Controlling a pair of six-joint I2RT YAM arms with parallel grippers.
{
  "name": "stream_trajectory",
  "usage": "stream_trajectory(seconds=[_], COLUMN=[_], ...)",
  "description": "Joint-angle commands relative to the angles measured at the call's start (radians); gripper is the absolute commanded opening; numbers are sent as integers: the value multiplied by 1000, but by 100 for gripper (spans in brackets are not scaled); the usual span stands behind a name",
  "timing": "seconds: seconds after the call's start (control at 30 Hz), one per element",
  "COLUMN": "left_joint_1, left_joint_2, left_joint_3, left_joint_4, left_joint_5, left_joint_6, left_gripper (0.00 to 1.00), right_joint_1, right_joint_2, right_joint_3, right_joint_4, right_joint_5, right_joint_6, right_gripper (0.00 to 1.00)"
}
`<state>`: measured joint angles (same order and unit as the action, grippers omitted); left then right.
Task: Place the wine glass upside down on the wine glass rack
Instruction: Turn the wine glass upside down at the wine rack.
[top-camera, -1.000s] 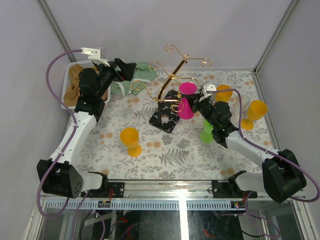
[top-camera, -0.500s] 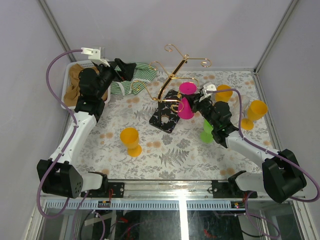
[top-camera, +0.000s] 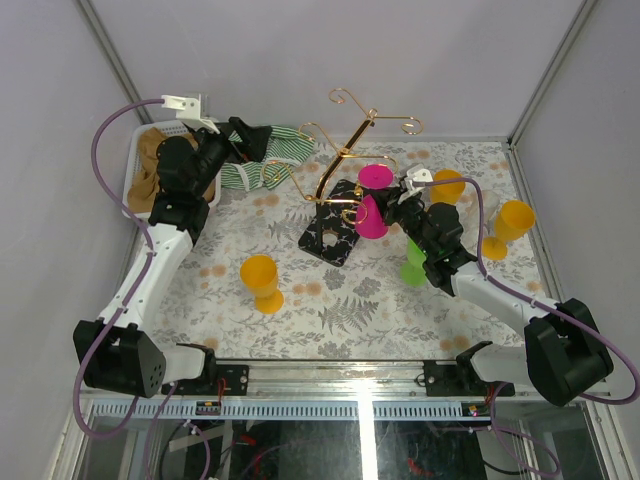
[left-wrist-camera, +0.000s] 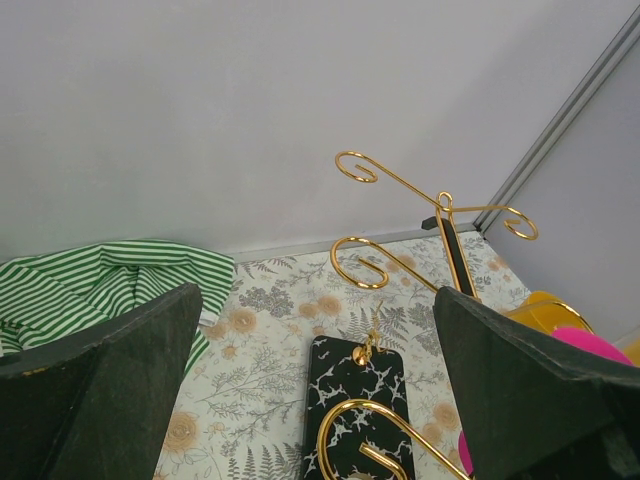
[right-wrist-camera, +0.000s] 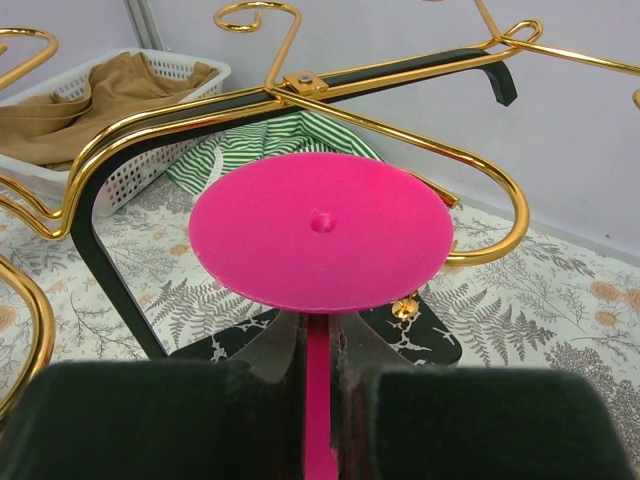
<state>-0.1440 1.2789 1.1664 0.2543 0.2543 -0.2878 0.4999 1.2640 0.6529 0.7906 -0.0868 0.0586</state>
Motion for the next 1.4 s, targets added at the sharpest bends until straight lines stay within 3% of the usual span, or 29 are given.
stream_trajectory(seconds=[0.0,1.37], left_joint_1=[1,1], left_joint_2=[-33,-24], left_joint_3=[-3,4], left_joint_4=[43,38], left_joint_5=[-11,-33], left_joint_6=[19,30], left_gripper=[100,100], right_joint_1=[13,15], right_joint_2=[-29,-1], right_joint_3=[31,47], right_joint_4=[32,38], right_joint_5=[29,57], right_joint_6=[4,-7], right_gripper=[0,0])
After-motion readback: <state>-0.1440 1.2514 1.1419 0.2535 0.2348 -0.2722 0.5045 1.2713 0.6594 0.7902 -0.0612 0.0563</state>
